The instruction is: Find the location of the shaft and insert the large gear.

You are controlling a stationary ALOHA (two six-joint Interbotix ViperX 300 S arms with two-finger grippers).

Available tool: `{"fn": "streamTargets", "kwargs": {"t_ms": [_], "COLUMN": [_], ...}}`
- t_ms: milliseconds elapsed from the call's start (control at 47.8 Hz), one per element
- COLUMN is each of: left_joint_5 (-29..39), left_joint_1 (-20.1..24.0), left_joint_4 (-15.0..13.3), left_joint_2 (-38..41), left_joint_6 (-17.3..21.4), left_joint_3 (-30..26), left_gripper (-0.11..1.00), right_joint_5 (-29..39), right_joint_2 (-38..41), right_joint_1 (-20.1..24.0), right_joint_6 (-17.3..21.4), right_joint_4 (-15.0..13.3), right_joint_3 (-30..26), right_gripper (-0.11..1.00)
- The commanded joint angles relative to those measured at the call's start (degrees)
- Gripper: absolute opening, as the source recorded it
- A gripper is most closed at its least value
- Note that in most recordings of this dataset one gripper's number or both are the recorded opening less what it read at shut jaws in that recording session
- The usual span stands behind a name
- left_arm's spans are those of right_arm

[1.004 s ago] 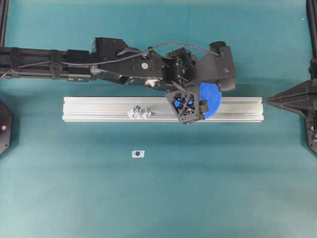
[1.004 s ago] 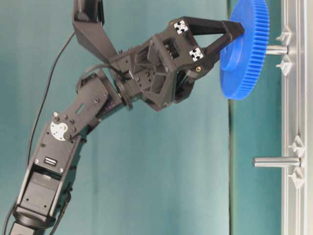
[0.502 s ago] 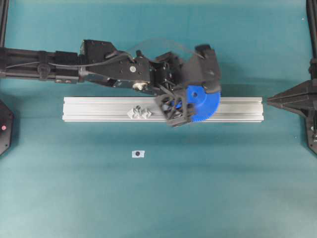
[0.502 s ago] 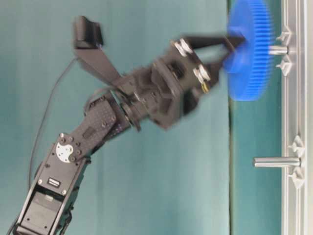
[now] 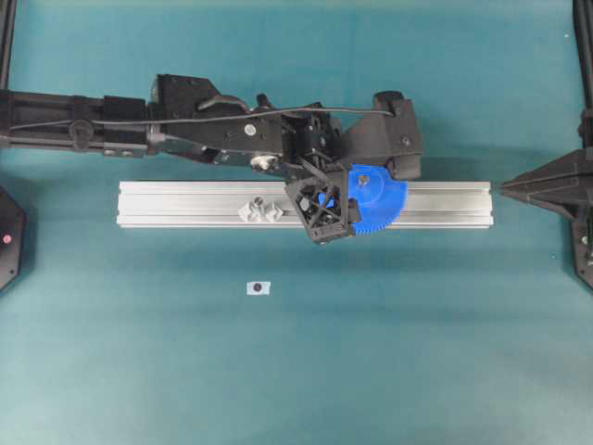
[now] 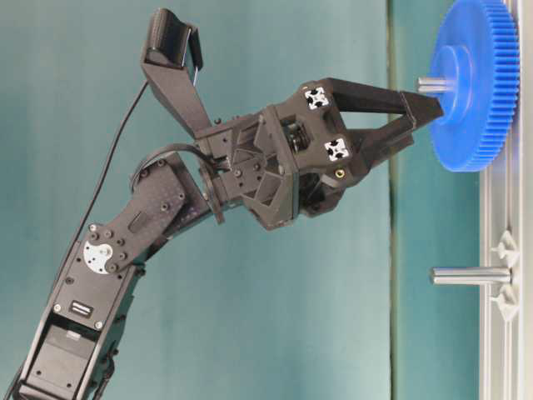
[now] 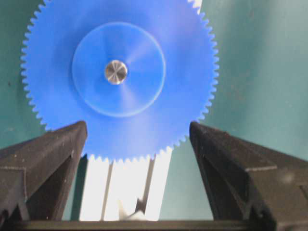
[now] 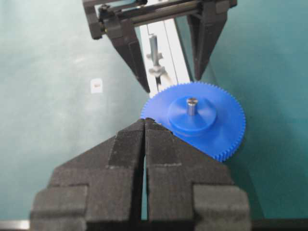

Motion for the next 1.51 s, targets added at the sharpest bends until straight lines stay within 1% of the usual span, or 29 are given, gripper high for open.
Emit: {"fn": "streamTargets", "kwargs": {"t_ms": [0, 335, 502, 899, 1192, 1338, 1484], "left_joint_5": [-0.3, 0.0, -1.2, -6.0, -13.2, -16.4, -19.6], "left_joint_1": [-0.2, -0.2, -0.7, -2.4, -2.5, -3.5, -4.1], "left_joint_4": [0.1, 0.1, 0.1, 0.0, 0.1, 0.1, 0.1], "left_joint_2": [-2.5, -5.9, -9.4, -21.3, -29.4, -32.8, -35.9], "left_joint_6": [-0.2, -1.1, -1.2, -1.4, -1.3, -1.3, -1.4], "left_joint_3": [-1.1, -0.7, 1.2, 9.8, 17.8, 23.2, 27.1], "left_gripper": [0.87, 0.87, 0.87, 0.87, 0.87, 0.87, 0.87], "right_joint_5": [-0.4, -0.2, 0.0, 0.2, 0.2, 0.2, 0.2], "right_joint_2": [0.4, 0.1, -0.3, -0.4, -0.5, -0.5, -0.7], "right_joint_1": [-0.1, -0.1, -0.1, -0.1, -0.1, -0.1, -0.1], "right_joint_6": [0.6, 0.6, 0.6, 0.6, 0.6, 0.6, 0.6], "right_joint_4": [0.0, 0.0, 0.0, 0.0, 0.0, 0.1, 0.0], "right_joint_3": [-0.5, -0.5, -0.5, -0.4, -0.4, -0.4, -0.4], "right_gripper": [0.0, 0.0, 0.0, 0.0, 0.0, 0.0, 0.0]}}
